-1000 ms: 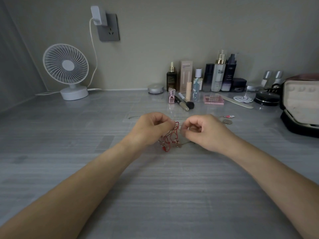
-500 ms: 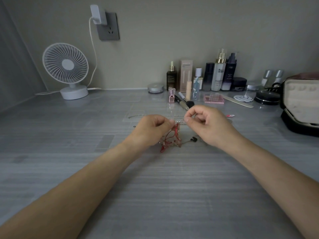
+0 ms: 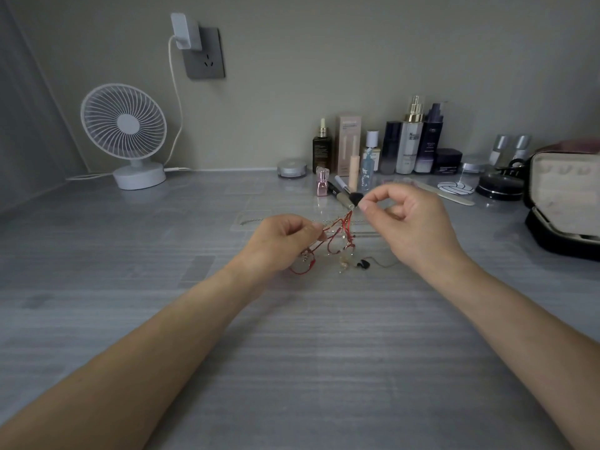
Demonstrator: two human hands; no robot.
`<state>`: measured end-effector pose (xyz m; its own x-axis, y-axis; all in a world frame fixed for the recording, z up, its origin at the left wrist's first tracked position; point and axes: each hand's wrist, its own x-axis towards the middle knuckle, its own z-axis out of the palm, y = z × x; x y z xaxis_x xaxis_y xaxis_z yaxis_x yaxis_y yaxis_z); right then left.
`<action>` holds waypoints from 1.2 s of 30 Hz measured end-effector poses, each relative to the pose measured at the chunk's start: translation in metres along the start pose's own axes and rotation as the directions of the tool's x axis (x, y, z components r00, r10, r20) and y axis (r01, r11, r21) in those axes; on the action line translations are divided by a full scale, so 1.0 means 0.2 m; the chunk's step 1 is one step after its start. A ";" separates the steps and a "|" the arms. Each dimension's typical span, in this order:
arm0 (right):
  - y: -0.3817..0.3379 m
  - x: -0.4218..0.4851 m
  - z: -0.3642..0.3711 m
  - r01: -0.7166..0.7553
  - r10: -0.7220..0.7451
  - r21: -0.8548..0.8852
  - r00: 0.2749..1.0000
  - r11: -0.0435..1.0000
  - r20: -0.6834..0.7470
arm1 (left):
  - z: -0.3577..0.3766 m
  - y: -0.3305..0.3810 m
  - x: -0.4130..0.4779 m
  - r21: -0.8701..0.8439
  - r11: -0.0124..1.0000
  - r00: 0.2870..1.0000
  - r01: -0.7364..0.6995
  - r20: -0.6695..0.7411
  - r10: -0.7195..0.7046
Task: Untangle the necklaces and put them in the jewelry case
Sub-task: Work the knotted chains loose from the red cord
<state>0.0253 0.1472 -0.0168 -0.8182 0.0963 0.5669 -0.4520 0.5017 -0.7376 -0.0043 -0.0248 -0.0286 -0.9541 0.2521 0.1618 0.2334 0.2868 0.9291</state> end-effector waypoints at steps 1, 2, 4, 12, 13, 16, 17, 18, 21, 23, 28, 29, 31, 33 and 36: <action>0.00 0.00 0.00 0.007 -0.007 -0.001 1.000 1.000 0.003 | 0.00 0.00 0.00 -0.012 1.000 1.000 0.007 -0.011 -0.007; -0.01 0.00 0.00 0.013 -0.013 -0.005 1.000 1.000 0.008 | -0.01 -0.01 0.01 -0.029 0.999 1.000 0.016 -0.023 -0.017; -0.01 0.00 -0.01 0.028 -0.028 -0.011 1.000 1.000 0.013 | -0.01 -0.01 0.02 -0.076 0.996 0.998 0.039 -0.042 -0.043; 0.02 0.01 0.00 0.046 -0.040 -0.063 0.995 0.997 0.090 | -0.03 0.01 0.01 -0.231 0.969 0.989 0.084 -0.103 -0.110; 0.03 0.01 0.01 0.045 -0.037 -0.073 0.994 0.996 0.101 | -0.03 0.01 0.01 -0.235 0.968 0.986 0.089 -0.116 -0.119; 0.03 0.01 0.01 0.044 -0.033 -0.082 0.991 0.996 0.127 | -0.04 0.02 0.01 -0.231 0.967 0.980 0.111 -0.135 -0.145; 0.03 0.01 0.00 0.045 -0.035 -0.075 0.991 0.996 0.132 | -0.04 0.02 0.01 -0.239 0.964 0.978 0.119 -0.138 -0.155; 0.03 0.01 0.00 0.043 -0.034 -0.058 0.989 0.997 0.142 | -0.04 0.01 0.02 -0.245 0.961 0.976 0.125 -0.145 -0.163; 0.02 0.00 0.01 0.043 -0.045 0.013 0.983 0.999 0.176 | -0.04 0.00 0.02 -0.196 0.975 0.972 0.103 -0.190 -0.140; 0.01 0.00 0.01 0.048 -0.057 0.050 0.979 0.998 0.197 | -0.03 0.00 0.02 -0.094 0.995 0.968 0.024 -0.245 -0.047; -0.01 0.00 0.02 0.011 -0.028 0.086 0.978 0.996 0.207 | 0.03 0.02 -0.02 0.118 0.977 0.981 -0.177 -0.055 0.184; -0.01 -0.01 0.02 0.011 -0.028 0.085 0.979 0.996 0.203 | 0.05 0.02 -0.02 0.156 0.969 0.980 -0.193 -0.017 0.198; -0.02 -0.01 0.03 0.013 -0.031 0.087 0.978 0.996 0.205 | 0.07 0.01 -0.02 0.178 0.961 0.976 -0.213 -0.005 0.217; -0.02 -0.01 0.03 0.008 -0.026 0.084 0.977 0.996 0.212 | 0.07 0.01 -0.02 0.154 0.963 0.975 -0.221 -0.002 0.224; -0.02 0.00 0.03 -0.017 0.000 0.082 0.979 0.997 0.205 | 0.07 0.01 -0.02 0.061 0.978 0.980 -0.198 0.018 0.197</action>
<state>0.0258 0.1402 -0.0162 -0.8736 -0.0818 0.4798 -0.4655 0.4281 -0.7746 0.0035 -0.0131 -0.0311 -0.8857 0.3207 0.3357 0.4286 0.2870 0.8567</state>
